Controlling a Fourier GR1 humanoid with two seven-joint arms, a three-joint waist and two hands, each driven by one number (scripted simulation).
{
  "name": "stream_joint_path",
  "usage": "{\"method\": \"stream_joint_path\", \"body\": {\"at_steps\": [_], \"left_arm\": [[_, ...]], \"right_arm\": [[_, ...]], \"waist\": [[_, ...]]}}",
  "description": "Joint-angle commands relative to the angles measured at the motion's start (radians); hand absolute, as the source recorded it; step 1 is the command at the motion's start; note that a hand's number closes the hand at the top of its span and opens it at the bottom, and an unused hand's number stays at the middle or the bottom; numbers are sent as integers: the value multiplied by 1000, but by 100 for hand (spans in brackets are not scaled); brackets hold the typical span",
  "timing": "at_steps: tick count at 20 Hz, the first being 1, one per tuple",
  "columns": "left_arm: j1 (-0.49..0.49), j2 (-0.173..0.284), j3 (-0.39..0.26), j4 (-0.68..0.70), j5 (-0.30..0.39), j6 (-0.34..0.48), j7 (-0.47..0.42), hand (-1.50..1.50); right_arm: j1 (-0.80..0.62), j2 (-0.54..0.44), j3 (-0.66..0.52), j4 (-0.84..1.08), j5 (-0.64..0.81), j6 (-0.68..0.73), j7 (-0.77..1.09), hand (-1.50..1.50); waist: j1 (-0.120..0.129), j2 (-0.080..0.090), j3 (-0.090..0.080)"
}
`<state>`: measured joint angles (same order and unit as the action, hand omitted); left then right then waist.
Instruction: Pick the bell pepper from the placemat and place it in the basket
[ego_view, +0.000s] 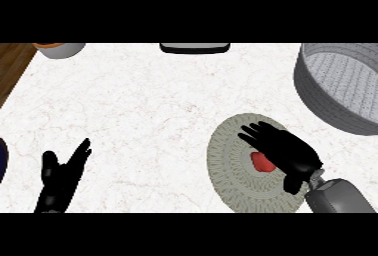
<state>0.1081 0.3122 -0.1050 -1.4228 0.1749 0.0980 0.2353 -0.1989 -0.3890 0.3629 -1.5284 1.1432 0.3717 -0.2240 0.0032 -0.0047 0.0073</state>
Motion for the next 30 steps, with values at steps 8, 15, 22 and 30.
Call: {"method": "stream_joint_path", "body": {"at_steps": [8, 15, 22, 30], "left_arm": [[42, -36, 22, 10, -19, -40, 24, 0], [5, -51, 47, 64, -42, -46, -5, 0], [38, -86, 42, 33, -70, -39, 5, 0], [62, -60, 75, 16, -62, -56, 7, 0]], "right_arm": [[1, 45, -29, 101, 65, -85, -64, -150], [-80, 75, -19, 223, 131, -207, -140, 150], [-44, 96, 9, 163, 208, -208, -121, 150], [283, -137, -176, 49, 44, -227, -245, 150]], "waist": [[0, 4, -7], [3, 6, -7], [0, 4, -7], [-39, -1, -8]]}}
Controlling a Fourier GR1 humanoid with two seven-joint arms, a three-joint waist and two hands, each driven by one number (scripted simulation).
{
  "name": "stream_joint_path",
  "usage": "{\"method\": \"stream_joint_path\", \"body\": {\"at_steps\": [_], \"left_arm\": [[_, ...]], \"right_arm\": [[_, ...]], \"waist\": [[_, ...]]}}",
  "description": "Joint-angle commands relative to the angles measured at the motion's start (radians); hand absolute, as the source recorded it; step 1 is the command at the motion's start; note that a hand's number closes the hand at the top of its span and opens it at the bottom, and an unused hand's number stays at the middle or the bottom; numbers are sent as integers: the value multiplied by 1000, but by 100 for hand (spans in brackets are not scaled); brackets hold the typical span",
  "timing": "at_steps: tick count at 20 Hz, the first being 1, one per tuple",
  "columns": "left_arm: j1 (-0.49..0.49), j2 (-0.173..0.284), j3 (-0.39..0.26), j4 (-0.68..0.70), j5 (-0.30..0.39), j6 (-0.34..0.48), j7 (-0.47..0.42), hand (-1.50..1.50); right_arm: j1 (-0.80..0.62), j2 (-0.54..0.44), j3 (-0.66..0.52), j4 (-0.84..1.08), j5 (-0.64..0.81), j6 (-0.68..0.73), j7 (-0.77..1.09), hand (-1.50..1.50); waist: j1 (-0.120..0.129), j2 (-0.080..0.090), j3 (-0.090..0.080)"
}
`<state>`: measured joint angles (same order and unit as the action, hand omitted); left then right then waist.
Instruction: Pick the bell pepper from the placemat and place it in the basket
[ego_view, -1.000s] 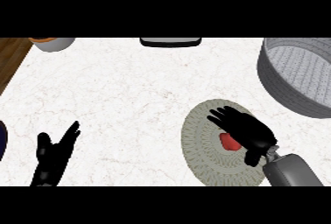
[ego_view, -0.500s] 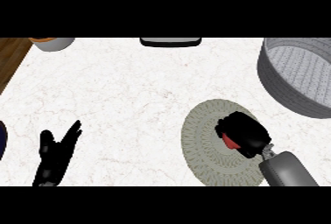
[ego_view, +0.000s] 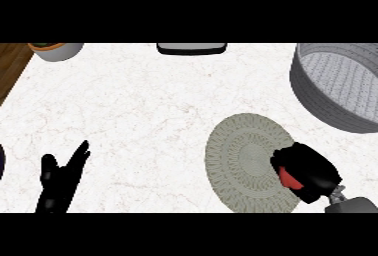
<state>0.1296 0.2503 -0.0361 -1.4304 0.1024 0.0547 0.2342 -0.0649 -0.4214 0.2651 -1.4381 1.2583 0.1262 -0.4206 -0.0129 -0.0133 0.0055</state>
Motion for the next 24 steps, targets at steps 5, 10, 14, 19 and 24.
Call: {"method": "stream_joint_path", "body": {"at_steps": [5, 10, 14, 19, 24], "left_arm": [[53, -37, -20, -11, -7, 4, 18, 0], [40, -13, 14, 11, 5, 3, 27, 0], [82, -4, 22, 20, 27, -38, -10, 0], [45, -14, 7, -16, -2, -1, 42, 0], [-25, 12, 28, 14, 3, -20, 76, 0]], "right_arm": [[280, -126, -211, -206, -195, -53, -94, 150], [284, 79, -298, -254, -634, 152, -135, 150], [245, 78, -462, -411, -876, 277, -59, 150], [146, -29, -715, -505, -1162, 433, 191, 150], [-68, -168, -871, -418, -1361, 445, 496, 150]], "waist": [[-6, 10, -6], [-43, 9, -5], [-32, 4, -10], [-21, 7, -10], [4, 13, -9]]}}
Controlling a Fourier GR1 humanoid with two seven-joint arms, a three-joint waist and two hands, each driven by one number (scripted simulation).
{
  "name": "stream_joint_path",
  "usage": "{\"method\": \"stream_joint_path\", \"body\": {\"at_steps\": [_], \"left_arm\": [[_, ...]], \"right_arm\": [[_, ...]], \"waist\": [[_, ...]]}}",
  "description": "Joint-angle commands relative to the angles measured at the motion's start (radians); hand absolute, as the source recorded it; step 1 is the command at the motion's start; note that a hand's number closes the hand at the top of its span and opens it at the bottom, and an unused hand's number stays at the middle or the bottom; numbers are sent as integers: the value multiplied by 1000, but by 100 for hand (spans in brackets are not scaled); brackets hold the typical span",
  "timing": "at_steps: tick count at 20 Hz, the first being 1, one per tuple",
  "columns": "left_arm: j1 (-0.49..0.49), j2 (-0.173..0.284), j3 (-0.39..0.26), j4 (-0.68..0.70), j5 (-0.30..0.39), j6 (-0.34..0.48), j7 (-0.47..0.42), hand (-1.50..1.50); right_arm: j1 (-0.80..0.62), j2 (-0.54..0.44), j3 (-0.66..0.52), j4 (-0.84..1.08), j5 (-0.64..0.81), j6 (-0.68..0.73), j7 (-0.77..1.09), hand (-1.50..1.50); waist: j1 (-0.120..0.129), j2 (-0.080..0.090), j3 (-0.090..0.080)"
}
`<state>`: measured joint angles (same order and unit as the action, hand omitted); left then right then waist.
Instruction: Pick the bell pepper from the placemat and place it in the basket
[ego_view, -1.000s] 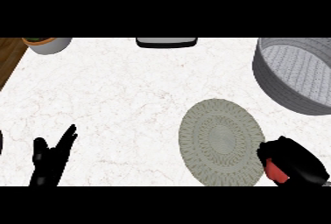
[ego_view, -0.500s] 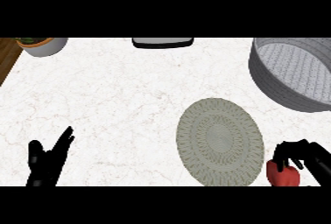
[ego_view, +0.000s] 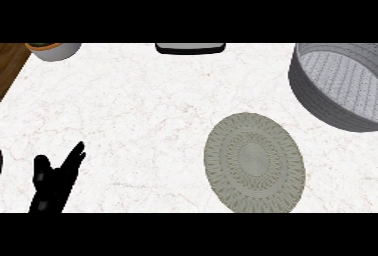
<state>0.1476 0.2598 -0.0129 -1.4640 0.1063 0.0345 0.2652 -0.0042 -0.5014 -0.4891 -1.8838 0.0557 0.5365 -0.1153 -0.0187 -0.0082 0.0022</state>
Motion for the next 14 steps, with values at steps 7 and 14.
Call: {"method": "stream_joint_path", "body": {"at_steps": [7, 14], "left_arm": [[-17, -2, -2, 40, 3, -41, 2, 0], [-28, -24, -19, 8, -26, -25, 48, 0]], "right_arm": [[-431, -339, -144, 347, -265, 14, 409, 150], [-574, -368, 6, 621, -80, -30, 240, 150]], "waist": [[43, 13, -3], [43, 14, -2]]}}
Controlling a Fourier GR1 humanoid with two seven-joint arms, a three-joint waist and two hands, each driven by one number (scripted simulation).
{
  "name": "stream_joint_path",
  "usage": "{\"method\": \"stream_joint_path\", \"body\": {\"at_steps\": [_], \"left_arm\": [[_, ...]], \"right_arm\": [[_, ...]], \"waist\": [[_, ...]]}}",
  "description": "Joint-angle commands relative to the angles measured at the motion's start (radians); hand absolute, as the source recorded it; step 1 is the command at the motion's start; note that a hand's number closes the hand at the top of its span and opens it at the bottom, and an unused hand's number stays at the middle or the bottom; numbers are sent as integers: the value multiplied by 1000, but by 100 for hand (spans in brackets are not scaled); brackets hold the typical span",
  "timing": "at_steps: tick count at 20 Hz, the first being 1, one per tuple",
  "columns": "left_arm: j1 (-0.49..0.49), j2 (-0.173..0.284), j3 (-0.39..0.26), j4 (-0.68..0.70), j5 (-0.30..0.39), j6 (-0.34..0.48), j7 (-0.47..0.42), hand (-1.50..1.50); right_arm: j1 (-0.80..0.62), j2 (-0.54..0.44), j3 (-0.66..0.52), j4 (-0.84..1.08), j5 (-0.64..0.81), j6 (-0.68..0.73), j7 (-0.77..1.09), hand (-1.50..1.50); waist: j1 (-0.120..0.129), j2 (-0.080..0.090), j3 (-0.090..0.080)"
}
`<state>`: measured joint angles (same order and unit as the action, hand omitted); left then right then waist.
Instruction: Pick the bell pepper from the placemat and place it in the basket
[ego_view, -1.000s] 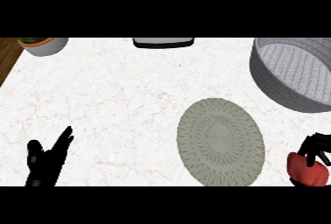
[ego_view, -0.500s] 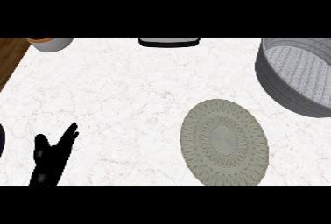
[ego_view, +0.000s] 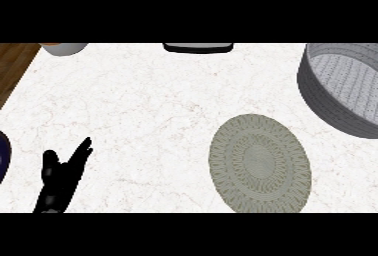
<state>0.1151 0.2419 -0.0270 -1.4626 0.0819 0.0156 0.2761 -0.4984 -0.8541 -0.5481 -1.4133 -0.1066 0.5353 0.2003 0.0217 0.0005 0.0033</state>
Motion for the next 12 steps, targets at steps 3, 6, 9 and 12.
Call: {"method": "stream_joint_path", "body": {"at_steps": [3, 6, 9, 12], "left_arm": [[-9, -54, -32, 13, -24, 31, 53, 0], [-64, 3, 49, 81, 24, -32, 32, 0], [44, 2, 40, 53, 24, -57, -33, 0], [44, -19, 2, -60, -2, -19, 49, 0]], "right_arm": [[-152, -33, 127, 246, 168, -56, -154, 150], [-190, -20, 154, 320, 196, -72, -200, 150], [-226, -17, 164, 454, 227, -80, -275, 150], [-250, 25, 190, 580, 269, -116, -358, 150]], "waist": [[8, 7, -3], [-2, 5, -3], [4, 5, -3], [11, 6, -2]]}}
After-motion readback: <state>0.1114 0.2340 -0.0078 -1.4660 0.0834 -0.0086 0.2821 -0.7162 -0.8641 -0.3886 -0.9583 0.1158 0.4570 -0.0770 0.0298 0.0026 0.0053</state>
